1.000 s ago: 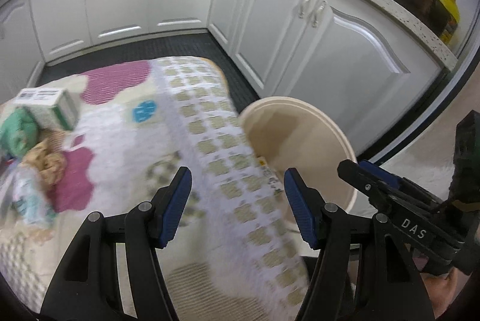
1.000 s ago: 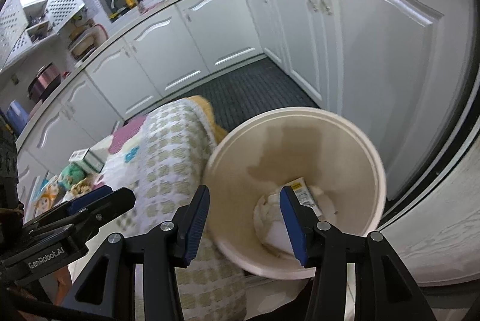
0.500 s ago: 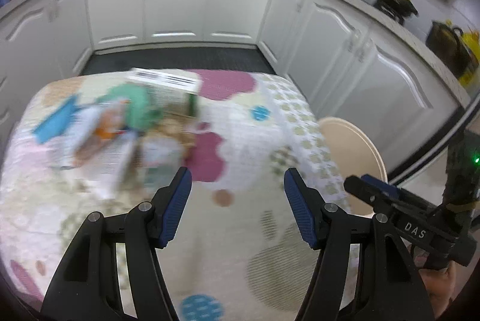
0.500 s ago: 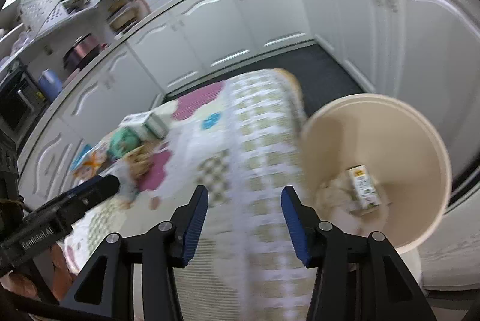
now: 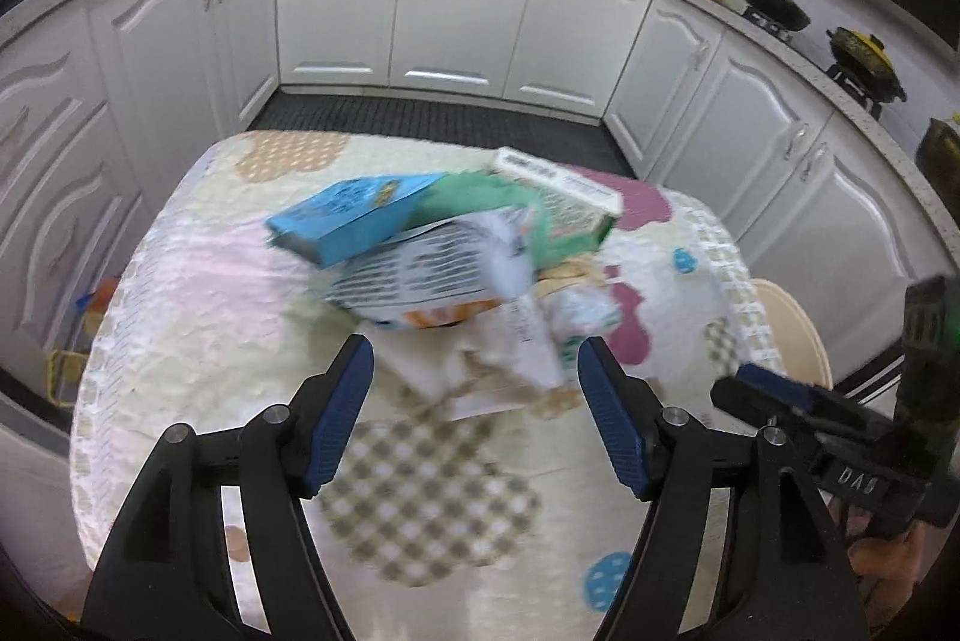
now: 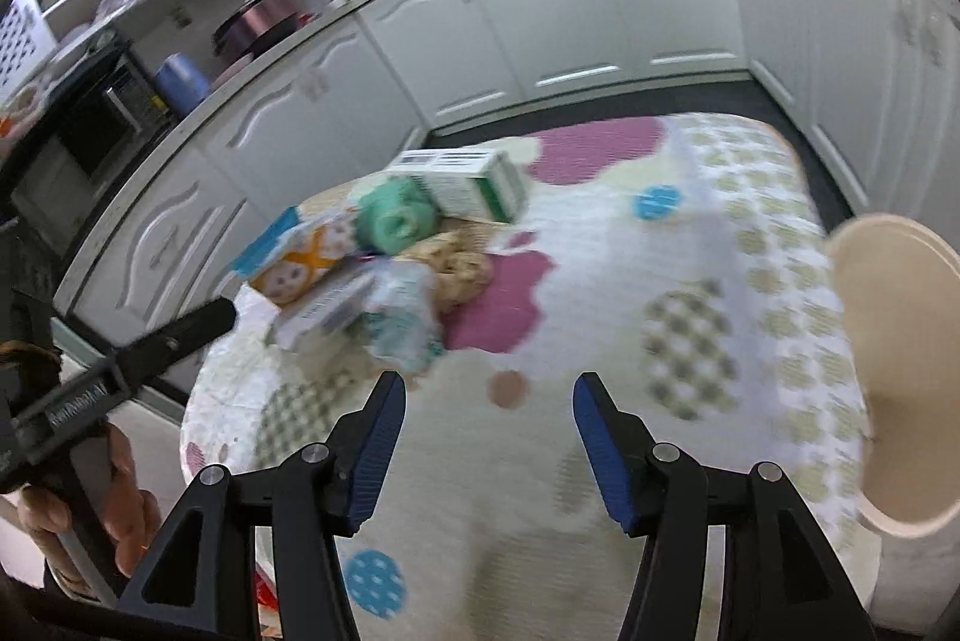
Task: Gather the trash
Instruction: 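Grasp the white paper wrapper with the left tool while the right tool grasps the plastic bag, then carry the paper wrapper and plastic bag to the beige bin with both tools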
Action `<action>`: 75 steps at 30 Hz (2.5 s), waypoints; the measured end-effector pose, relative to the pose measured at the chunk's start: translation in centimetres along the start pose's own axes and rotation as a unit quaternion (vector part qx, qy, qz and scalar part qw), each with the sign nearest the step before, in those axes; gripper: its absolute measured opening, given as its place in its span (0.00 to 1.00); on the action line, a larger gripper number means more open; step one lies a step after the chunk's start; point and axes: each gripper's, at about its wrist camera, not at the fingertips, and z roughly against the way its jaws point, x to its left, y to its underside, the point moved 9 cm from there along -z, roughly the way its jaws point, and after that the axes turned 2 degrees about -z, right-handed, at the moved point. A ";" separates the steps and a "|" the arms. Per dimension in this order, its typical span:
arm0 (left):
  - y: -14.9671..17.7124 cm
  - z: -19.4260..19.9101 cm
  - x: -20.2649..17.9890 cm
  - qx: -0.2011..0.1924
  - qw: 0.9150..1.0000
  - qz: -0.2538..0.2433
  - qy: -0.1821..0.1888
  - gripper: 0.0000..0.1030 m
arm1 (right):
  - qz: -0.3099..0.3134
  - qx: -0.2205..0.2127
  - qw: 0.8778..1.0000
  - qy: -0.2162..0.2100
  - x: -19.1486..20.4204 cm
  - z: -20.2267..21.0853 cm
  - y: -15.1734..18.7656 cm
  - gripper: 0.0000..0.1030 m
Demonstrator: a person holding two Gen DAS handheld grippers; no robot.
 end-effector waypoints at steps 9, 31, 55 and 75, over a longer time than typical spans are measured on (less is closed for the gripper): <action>-0.2 -0.4 1.7 -0.004 1.000 0.007 0.002 0.68 | 0.010 0.034 0.999 -0.026 2.7 -5.8 -1.2 0.54; -3.4 -6.2 -1.0 -0.007 0.999 -0.020 -0.036 0.50 | -0.025 -0.007 0.999 -0.048 -1.6 -0.4 -1.9 0.20; -2.0 5.2 -2.8 -0.009 0.994 0.005 0.112 0.19 | -0.017 -0.037 0.998 -0.054 -1.9 4.8 0.0 0.19; -1.7 4.5 -11.0 -0.008 0.989 -0.061 0.131 0.19 | -0.037 -0.061 0.997 -0.034 -5.0 8.1 0.1 0.19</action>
